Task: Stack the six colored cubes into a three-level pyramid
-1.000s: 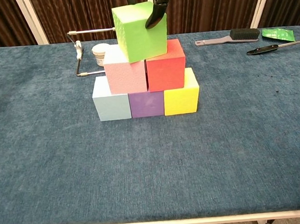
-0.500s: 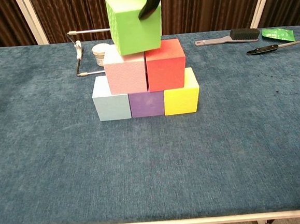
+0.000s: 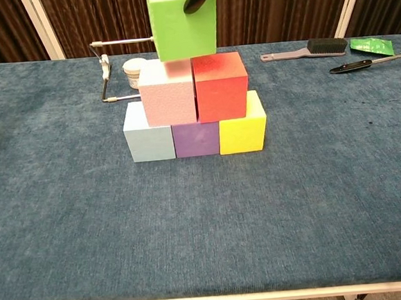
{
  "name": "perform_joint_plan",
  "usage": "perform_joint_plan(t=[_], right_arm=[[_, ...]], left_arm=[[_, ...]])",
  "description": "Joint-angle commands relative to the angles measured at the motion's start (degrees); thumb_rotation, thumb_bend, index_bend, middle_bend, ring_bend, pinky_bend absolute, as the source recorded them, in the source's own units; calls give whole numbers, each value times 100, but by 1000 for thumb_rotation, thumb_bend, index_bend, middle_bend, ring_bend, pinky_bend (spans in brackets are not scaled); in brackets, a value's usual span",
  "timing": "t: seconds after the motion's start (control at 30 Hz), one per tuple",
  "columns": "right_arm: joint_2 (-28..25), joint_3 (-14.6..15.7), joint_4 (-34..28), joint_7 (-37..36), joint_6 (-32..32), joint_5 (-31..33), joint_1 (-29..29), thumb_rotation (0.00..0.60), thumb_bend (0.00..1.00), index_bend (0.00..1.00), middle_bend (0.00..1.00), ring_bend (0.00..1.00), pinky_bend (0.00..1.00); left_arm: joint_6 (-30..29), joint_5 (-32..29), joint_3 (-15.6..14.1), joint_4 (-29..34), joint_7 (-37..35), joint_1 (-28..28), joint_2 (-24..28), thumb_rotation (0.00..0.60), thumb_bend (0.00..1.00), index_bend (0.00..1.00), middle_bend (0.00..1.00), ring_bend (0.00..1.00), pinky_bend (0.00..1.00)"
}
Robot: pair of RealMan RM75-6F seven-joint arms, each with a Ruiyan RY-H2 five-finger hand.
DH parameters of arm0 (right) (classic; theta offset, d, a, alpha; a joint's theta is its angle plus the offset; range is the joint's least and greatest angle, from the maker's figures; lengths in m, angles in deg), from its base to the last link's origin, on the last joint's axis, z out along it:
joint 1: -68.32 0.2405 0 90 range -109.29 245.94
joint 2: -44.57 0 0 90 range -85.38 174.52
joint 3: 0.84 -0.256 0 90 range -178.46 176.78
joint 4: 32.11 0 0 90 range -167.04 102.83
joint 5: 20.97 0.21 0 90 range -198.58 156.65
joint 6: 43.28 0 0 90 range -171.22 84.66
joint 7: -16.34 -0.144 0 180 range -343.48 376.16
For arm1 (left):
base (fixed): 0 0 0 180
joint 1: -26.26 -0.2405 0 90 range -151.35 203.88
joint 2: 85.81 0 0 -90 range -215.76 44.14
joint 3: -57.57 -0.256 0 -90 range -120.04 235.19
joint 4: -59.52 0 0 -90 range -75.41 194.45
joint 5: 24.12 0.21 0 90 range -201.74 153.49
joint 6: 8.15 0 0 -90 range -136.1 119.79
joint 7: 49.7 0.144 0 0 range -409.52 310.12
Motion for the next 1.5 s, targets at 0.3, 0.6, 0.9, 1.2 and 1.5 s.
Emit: perform_joint_plan(t=[0.3, 0.6, 0.9, 1.2, 1.5], right_arm=[[203, -26, -488, 1106, -1151, 1968, 830, 600, 102, 0, 616, 102, 0], [386, -156, -445, 1220, -1356, 2112, 755, 600, 101, 0, 628, 124, 0], [546, -270, -495, 1224, -1614, 1983, 592, 600, 102, 0, 634, 136, 0], [727, -393, -552, 1306, -1850, 1903, 464, 600, 103, 0, 635, 136, 0], [968, -532, -476, 1371, -2144, 1973, 365, 600, 113, 0, 650, 162, 0]], left_arm=[[18, 122, -31, -23, -166, -4, 61, 600, 32, 76, 113, 1, 137], [31, 128, -35, -49, -185, 7, 55, 600, 32, 76, 113, 1, 137], [35, 126, -54, -61, -186, 0, 52, 600, 32, 76, 113, 0, 137], [28, 126, -45, -32, -145, 13, 72, 600, 32, 76, 113, 0, 137], [38, 106, -51, -48, -145, 12, 62, 600, 32, 76, 113, 1, 137]])
